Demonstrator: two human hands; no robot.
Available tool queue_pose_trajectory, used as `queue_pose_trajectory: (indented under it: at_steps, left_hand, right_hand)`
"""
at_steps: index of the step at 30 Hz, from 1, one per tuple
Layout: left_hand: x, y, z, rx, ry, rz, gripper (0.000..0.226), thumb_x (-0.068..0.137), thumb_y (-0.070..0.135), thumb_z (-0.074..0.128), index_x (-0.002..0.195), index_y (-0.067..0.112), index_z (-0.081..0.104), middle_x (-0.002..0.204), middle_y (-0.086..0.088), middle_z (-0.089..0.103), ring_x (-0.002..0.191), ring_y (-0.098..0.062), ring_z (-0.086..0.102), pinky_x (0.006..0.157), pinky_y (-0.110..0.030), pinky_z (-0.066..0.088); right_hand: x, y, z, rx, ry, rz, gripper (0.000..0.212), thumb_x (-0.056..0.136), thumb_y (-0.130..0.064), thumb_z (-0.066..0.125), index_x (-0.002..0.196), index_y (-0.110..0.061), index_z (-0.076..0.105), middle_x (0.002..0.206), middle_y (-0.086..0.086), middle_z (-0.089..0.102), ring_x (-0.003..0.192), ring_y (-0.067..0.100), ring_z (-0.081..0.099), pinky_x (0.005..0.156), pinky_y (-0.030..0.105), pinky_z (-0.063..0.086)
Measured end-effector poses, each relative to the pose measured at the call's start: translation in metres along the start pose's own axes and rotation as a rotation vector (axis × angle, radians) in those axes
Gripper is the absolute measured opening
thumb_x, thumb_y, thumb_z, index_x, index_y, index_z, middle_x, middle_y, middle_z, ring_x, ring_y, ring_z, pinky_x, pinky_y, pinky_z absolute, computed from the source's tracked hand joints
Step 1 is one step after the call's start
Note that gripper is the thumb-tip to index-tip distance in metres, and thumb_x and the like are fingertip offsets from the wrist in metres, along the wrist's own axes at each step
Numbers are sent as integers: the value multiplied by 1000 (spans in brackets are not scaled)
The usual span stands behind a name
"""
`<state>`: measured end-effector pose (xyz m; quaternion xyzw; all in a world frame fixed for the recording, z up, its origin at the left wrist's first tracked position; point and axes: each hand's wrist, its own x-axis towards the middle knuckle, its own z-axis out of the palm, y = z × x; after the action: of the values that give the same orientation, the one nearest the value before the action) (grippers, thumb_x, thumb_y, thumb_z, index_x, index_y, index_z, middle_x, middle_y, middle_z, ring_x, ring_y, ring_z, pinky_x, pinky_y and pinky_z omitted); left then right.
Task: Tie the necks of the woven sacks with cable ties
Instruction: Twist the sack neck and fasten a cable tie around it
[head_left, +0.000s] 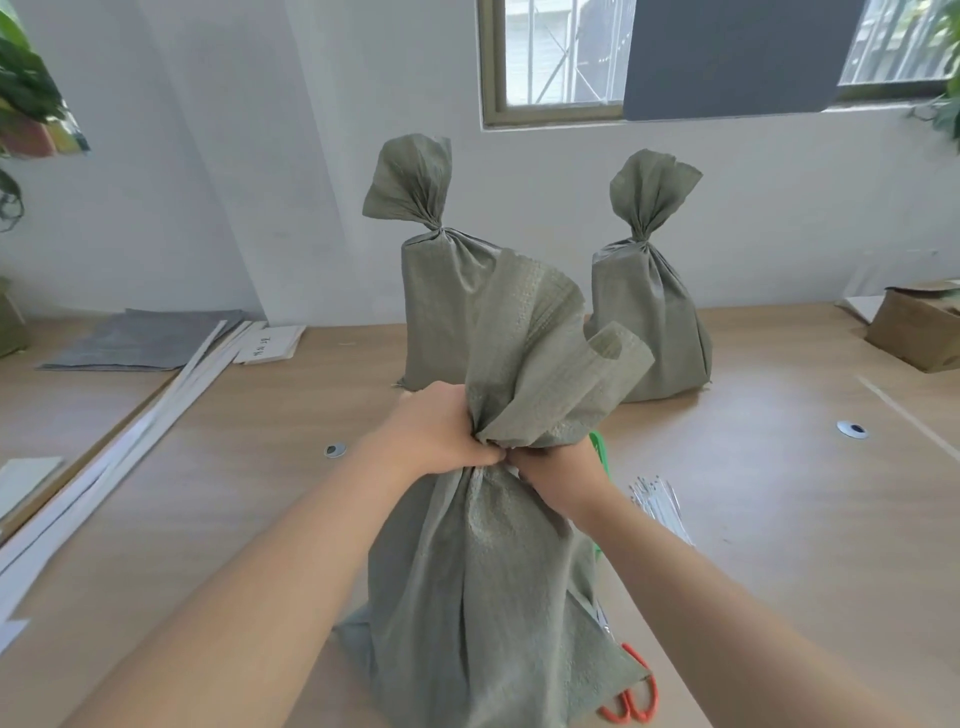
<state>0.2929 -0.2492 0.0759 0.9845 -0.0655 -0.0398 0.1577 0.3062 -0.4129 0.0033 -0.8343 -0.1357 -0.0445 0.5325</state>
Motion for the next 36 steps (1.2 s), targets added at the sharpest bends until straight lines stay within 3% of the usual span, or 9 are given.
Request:
queue_pose_trajectory:
  at_steps: [5, 10, 15, 20, 23, 26, 28, 32, 36]
  left_hand:
    - [5, -12, -3, -38, 20, 57, 38, 65, 58, 72, 88, 29, 69, 85, 8, 70, 88, -18, 69, 75, -40, 59]
    - [10, -19, -9, -29, -32, 72, 50, 65, 61, 78, 104, 30, 70, 100, 7, 71, 95, -18, 67, 79, -38, 59]
    - [17, -23, -11, -132, -131, 107, 56, 66, 51, 83, 115, 28, 68, 114, 7, 72, 108, -15, 66, 91, -32, 55]
    - [29, -24, -10, -178, -186, 49, 44, 70, 37, 78, 112, 25, 73, 111, 3, 74, 109, -17, 67, 93, -31, 55]
    - [33, -25, -7, -295, -225, -10, 19, 69, 21, 76, 88, 19, 75, 85, 2, 75, 82, -16, 69, 68, -25, 57]
    - [37, -26, 1, -447, -219, -101, 11, 70, 9, 71, 68, 17, 65, 56, 3, 57, 51, -13, 50, 49, -20, 40]
    - [39, -27, 7, -581, -213, -186, 12, 74, 11, 72, 73, 19, 63, 57, 4, 53, 51, -11, 46, 47, -20, 35]
    - [42, -31, 23, -767, -228, -282, 26, 84, 35, 74, 104, 19, 73, 91, 3, 69, 79, -11, 60, 58, -24, 44]
    - [42, -27, 32, -812, -117, -257, 7, 88, 28, 72, 83, 22, 72, 84, 2, 72, 78, -12, 63, 59, -23, 46]
  right_hand:
    - [-2, -7, 3, -19, 22, -39, 6, 77, 3, 65, 72, 2, 63, 64, -2, 62, 58, 1, 55, 58, 21, 47]
    - [-4, -11, 4, -26, -33, -100, 16, 85, -2, 68, 98, -10, 73, 92, -24, 64, 88, -23, 56, 74, 0, 42]
    - [-9, -11, 8, 102, -6, 40, 22, 83, -4, 68, 100, -17, 74, 98, -7, 75, 98, 2, 67, 87, 27, 56]
    - [-14, -19, 12, 154, -102, 94, 9, 88, -7, 67, 80, -4, 72, 67, 1, 64, 61, 11, 57, 59, 20, 47]
    - [-13, -17, 16, 179, -149, 30, 18, 86, -9, 74, 69, -10, 68, 55, -6, 52, 49, 6, 40, 50, 19, 32]
    - [-11, -12, 19, 155, -111, -47, 18, 79, -13, 82, 69, -10, 68, 56, -11, 54, 50, 5, 40, 51, 18, 33]
    - [-11, -11, 21, 148, -70, -90, 20, 75, -15, 86, 68, -12, 67, 59, -9, 56, 52, 4, 41, 52, 18, 35]
    - [-6, -9, 26, 11, -1, -181, 30, 68, -29, 91, 64, -20, 62, 59, -11, 54, 54, 2, 42, 53, 18, 36]
    - [0, -11, 36, -255, 94, -368, 42, 62, -45, 87, 61, -21, 52, 59, -18, 44, 55, 3, 42, 54, 17, 33]
